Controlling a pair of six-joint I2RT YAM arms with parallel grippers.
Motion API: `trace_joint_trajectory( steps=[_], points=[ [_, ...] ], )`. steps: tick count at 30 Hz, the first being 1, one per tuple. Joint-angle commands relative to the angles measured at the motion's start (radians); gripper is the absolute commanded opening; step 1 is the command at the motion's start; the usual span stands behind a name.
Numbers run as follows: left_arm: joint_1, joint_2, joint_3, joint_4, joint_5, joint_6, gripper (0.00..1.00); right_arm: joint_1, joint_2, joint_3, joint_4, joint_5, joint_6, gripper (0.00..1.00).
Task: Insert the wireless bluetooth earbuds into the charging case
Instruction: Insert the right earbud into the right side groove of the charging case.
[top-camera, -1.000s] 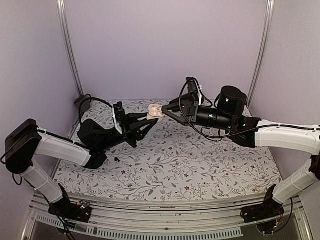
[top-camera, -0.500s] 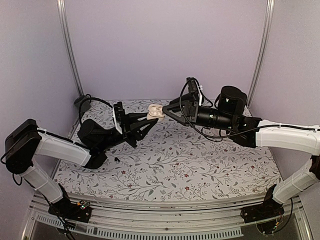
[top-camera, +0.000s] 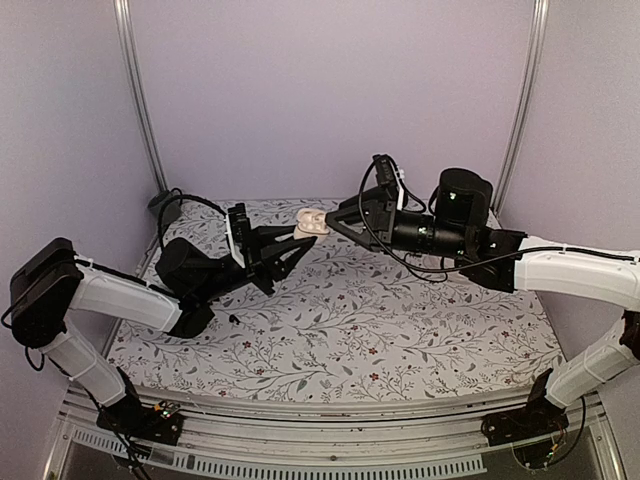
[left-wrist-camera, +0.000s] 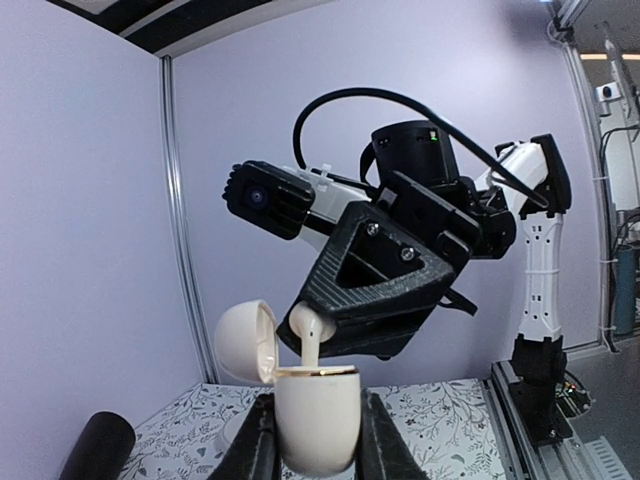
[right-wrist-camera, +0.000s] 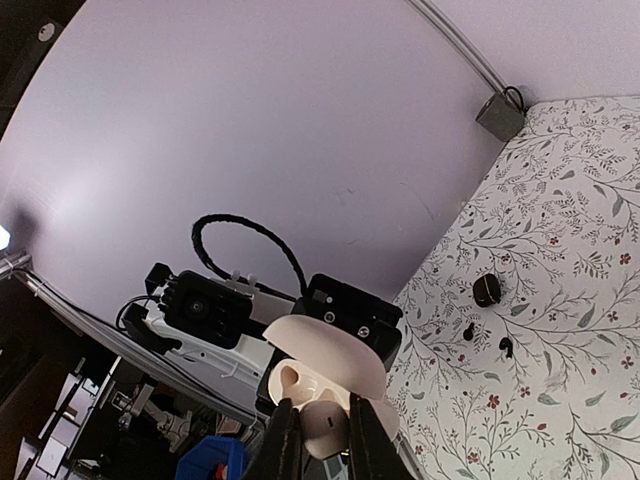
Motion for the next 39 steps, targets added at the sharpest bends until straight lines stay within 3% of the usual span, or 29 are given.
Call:
trace_joint_trajectory(
  steps=[1,39],
  points=[
    [0.007,-0.052,0.012,0.18,-0.003,0.003,0.0,-0.015,0.02,0.008,-0.183,0.118,-0.034,0.14],
    [0.006,-0.048,0.008,0.206,-0.037,0.014,0.0,0.019,0.041,0.079,-0.365,0.224,-0.065,0.12]
  ],
)
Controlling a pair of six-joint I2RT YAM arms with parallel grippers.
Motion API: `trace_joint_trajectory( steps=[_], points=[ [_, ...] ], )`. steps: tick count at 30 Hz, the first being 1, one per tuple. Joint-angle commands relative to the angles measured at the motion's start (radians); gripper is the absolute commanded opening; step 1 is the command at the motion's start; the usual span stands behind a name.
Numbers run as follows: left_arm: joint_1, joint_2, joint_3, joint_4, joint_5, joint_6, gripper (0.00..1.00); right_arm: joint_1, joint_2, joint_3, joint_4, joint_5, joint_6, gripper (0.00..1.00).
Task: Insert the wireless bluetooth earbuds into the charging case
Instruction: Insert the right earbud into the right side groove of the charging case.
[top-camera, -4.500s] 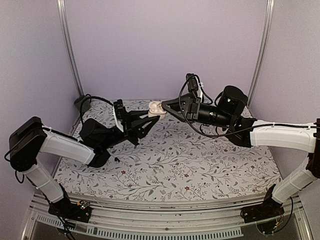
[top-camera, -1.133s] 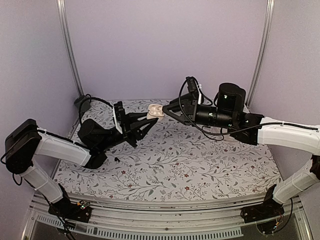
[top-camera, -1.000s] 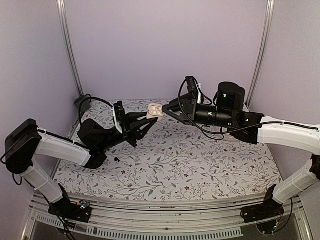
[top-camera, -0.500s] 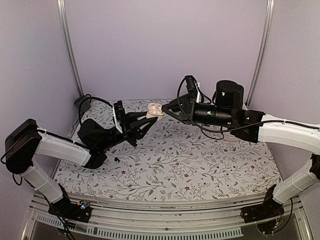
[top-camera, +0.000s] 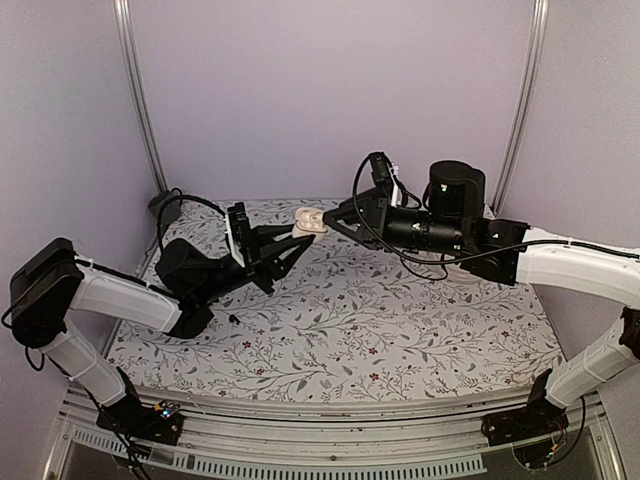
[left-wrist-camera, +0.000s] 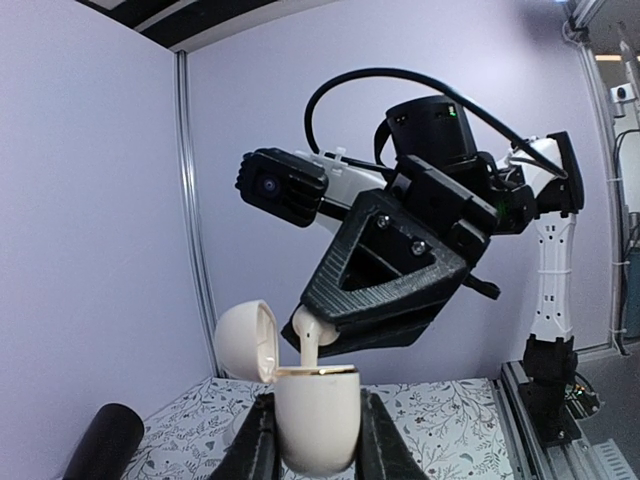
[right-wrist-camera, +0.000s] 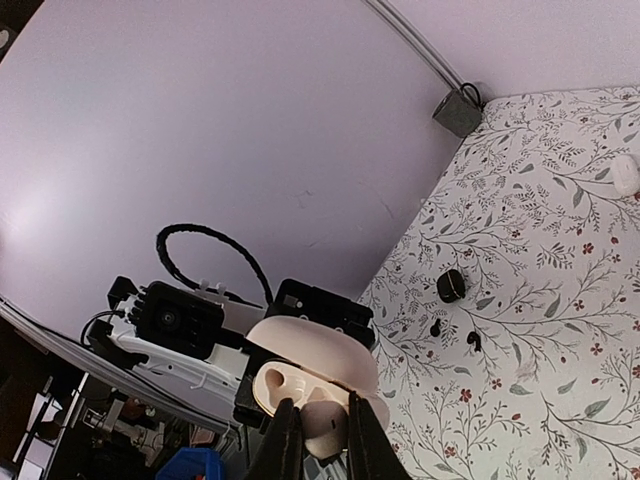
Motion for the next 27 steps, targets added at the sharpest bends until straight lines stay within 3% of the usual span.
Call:
trace_joint_trajectory(
  steps=[1,27],
  points=[
    [0.005,-0.048,0.016,0.207,-0.006,0.014,0.0,-0.013,0.032,-0.012,-0.181,0.108,-0.026,0.12],
    [0.005,-0.045,0.013,0.225,-0.014,0.008,0.0,0.007,0.044,0.024,-0.255,0.157,-0.047,0.17]
  ],
)
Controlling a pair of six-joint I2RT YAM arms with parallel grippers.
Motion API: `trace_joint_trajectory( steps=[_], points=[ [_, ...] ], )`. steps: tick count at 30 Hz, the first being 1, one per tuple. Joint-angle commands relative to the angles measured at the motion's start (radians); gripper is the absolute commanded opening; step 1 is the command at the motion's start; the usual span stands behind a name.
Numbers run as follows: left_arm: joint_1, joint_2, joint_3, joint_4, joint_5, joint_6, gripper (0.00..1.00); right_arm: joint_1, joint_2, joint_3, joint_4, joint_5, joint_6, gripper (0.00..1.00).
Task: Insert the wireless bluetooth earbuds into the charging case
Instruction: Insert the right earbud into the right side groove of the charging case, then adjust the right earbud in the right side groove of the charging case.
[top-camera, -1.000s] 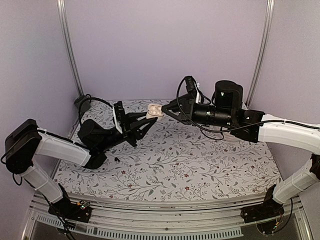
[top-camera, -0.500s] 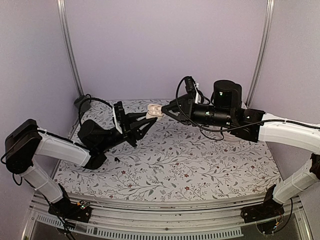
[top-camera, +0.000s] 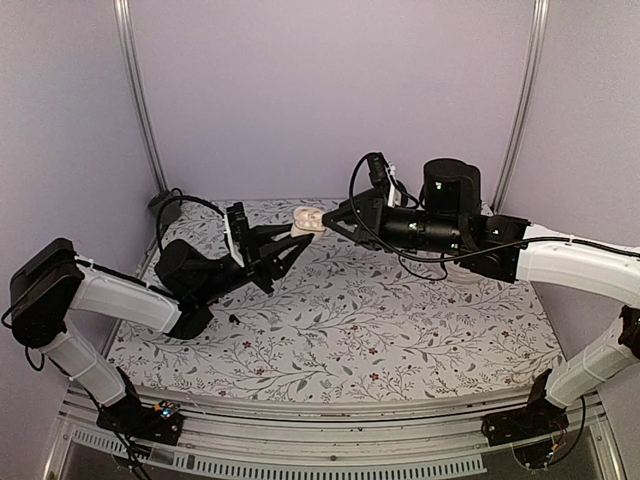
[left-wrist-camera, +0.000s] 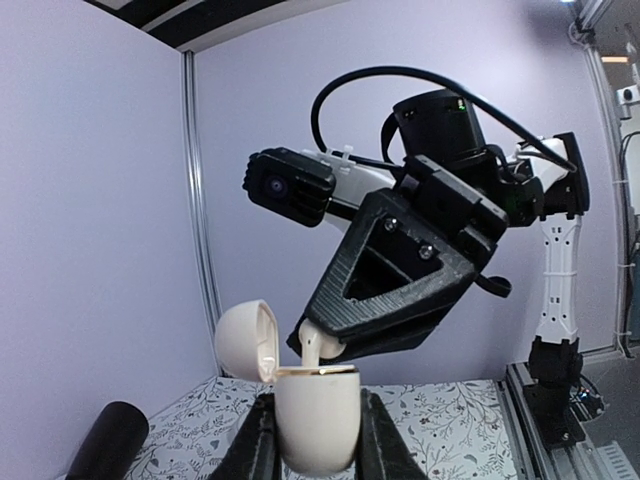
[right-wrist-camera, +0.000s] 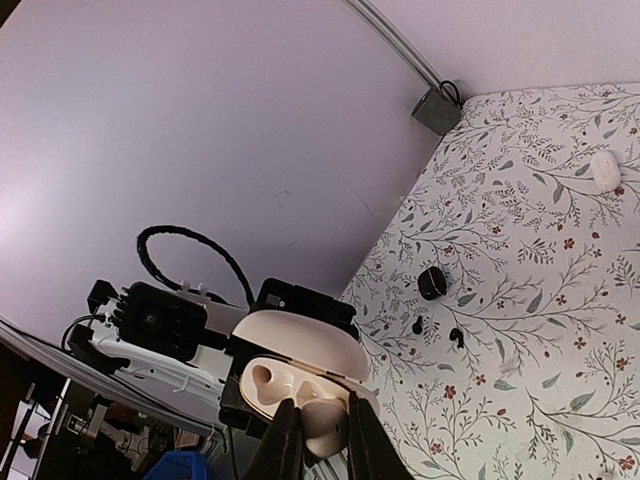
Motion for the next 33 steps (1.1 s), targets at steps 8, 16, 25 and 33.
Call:
trace_joint_trajectory(
  steps=[8,16,25,33],
  points=[
    [0.005,-0.043,0.02,0.219,0.006,0.004,0.0,-0.013,0.028,-0.017,-0.175,0.103,-0.03,0.18],
    [0.005,-0.035,0.021,0.223,0.006,-0.001,0.0,-0.012,0.006,-0.007,-0.163,0.107,-0.052,0.29],
    [0.005,-0.023,0.03,0.231,0.025,-0.027,0.0,-0.012,0.001,0.078,-0.167,0.16,-0.134,0.39],
    [0.005,-0.026,0.024,0.231,0.026,-0.039,0.0,-0.011,0.006,0.106,-0.12,0.128,-0.197,0.49]
  ],
)
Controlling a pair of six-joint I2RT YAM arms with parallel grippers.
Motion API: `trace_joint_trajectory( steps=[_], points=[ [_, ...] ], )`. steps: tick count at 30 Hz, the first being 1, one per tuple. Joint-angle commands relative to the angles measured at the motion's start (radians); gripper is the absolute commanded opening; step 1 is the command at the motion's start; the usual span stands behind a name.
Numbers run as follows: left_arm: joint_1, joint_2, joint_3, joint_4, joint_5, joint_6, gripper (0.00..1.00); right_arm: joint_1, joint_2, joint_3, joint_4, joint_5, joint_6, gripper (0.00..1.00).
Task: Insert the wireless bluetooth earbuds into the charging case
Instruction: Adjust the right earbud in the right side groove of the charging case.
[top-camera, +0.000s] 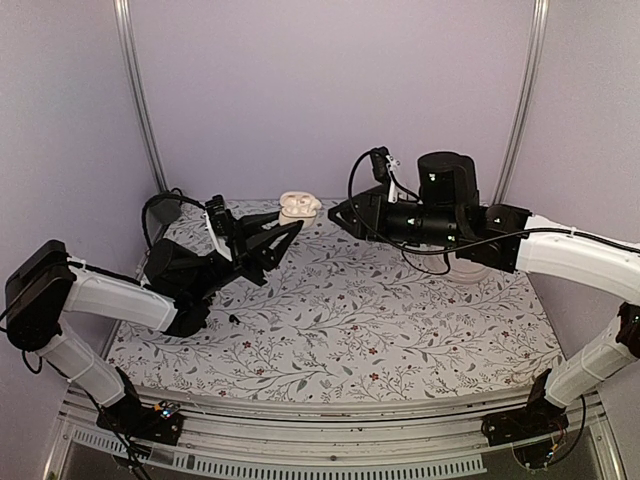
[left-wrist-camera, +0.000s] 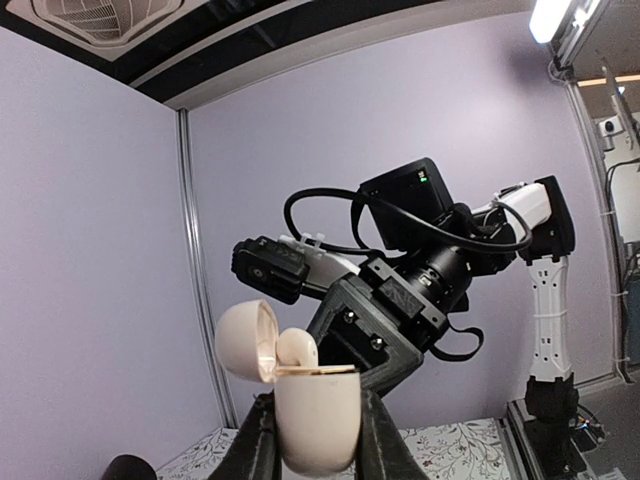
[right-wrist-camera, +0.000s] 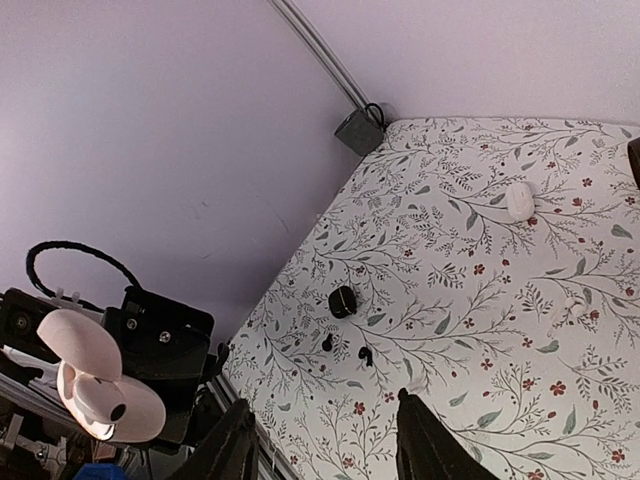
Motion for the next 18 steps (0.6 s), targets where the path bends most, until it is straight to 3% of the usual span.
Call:
trace_joint_trajectory(
  steps=[1,18],
  points=[
    [0.002,0.006,0.016,0.136,0.011,-0.016,0.0,0.0,-0.01,0.038,0.034,-0.01,-0.053,0.49],
    [0.0,0.019,0.021,0.131,0.004,-0.028,0.0,0.034,-0.019,0.048,0.092,-0.041,-0.129,0.54]
  ],
)
